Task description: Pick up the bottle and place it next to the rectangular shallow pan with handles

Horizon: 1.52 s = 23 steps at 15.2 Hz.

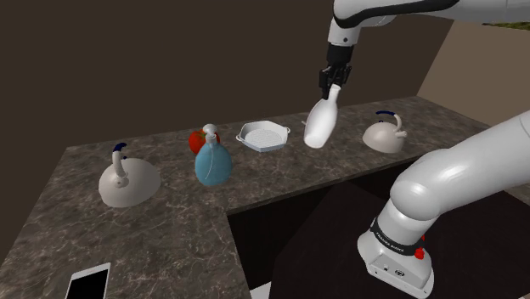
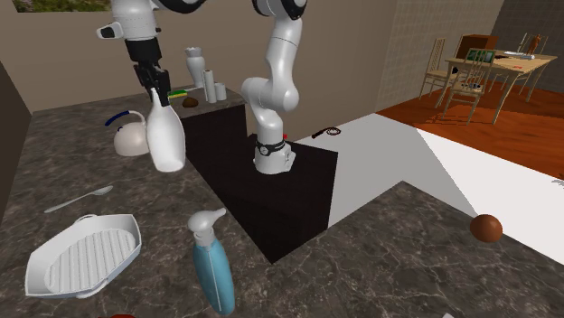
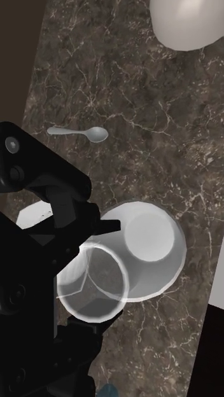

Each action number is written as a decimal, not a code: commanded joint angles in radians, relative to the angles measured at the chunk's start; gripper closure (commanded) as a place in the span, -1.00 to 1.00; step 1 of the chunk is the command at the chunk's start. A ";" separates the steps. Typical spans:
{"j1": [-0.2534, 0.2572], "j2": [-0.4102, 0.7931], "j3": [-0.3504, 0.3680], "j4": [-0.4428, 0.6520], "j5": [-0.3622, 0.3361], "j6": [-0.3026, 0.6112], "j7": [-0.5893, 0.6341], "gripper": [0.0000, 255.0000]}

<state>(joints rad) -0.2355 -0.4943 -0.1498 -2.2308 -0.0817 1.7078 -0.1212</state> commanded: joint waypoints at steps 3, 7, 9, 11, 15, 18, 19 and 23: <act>-0.001 0.002 -0.003 -0.051 -0.002 0.054 0.001 1.00; -0.002 0.005 -0.006 -0.102 -0.004 0.108 0.002 1.00; -0.003 0.008 -0.008 -0.127 -0.005 0.136 0.002 1.00; -0.003 0.012 -0.010 -0.151 -0.007 0.163 0.002 1.00; -0.004 0.022 -0.013 -0.197 -0.009 0.220 0.003 1.00; -0.005 0.033 -0.016 -0.229 -0.010 0.263 0.003 1.00; -0.005 0.037 -0.017 -0.239 -0.010 0.277 0.003 1.00; -0.005 0.053 -0.021 -0.275 -0.012 0.329 0.003 1.00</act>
<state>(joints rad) -0.2410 -0.4437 -0.1708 -2.4981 -0.0936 2.0258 -0.1191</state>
